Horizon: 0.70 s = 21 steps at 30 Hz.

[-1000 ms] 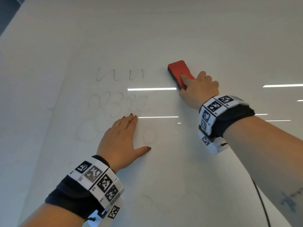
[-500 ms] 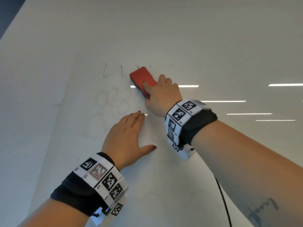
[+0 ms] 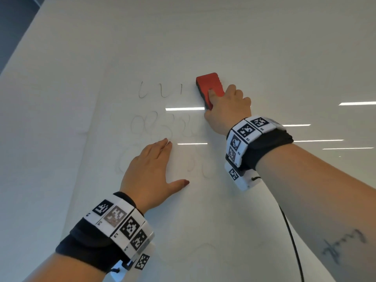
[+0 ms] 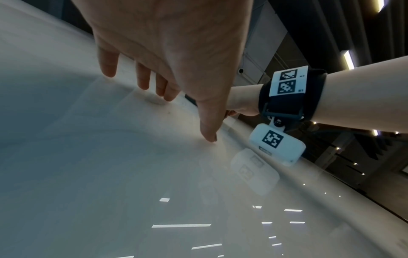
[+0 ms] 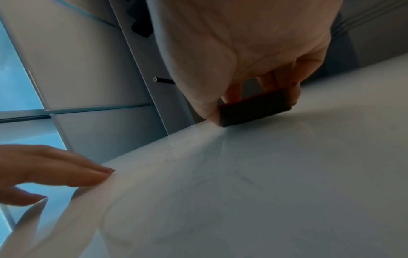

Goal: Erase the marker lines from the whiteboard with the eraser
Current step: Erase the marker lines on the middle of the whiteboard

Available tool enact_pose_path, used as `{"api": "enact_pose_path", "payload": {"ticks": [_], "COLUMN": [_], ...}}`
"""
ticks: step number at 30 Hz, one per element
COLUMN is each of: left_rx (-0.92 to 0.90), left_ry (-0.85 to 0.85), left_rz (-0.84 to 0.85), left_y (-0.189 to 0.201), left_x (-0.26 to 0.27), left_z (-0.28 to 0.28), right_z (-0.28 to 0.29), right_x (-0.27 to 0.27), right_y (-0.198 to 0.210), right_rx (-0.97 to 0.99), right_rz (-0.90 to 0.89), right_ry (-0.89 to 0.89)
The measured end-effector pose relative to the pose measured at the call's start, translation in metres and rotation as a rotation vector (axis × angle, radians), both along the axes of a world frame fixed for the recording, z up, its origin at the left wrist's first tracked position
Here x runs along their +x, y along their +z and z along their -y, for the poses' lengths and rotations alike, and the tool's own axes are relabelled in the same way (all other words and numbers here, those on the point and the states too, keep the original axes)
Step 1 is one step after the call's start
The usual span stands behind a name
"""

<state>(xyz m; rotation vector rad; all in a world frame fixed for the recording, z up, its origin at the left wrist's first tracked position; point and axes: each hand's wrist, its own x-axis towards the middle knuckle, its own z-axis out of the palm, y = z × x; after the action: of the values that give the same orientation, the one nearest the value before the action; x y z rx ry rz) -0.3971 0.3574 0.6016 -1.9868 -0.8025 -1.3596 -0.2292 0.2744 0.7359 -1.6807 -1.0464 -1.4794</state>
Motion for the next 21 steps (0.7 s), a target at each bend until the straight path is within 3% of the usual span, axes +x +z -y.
{"api": "enact_pose_path", "payload": {"ticks": [7, 13, 16, 21], "left_rx": [0.030, 0.031, 0.019, 0.008], "left_ry": [0.022, 0.018, -0.002, -0.022], "left_rz": [-0.013, -0.004, -0.006, -0.002], "left_y": [0.001, 0.001, 0.001, 0.000], "left_x": [0.000, 0.001, 0.000, 0.000], "left_z": [0.001, 0.000, -0.001, -0.003], "right_z": [-0.006, -0.005, 0.010, 0.042], "right_x": [-0.023, -0.035, -0.012, 0.038], "right_y": [0.009, -0.037, -0.033, 0.009], "right_rx": [-0.065, -0.217, -0.161, -0.044], "right_rz": [0.086, 0.286, 0.218, -0.104], "right_ry": [-0.013, 0.018, 0.008, -0.105]}}
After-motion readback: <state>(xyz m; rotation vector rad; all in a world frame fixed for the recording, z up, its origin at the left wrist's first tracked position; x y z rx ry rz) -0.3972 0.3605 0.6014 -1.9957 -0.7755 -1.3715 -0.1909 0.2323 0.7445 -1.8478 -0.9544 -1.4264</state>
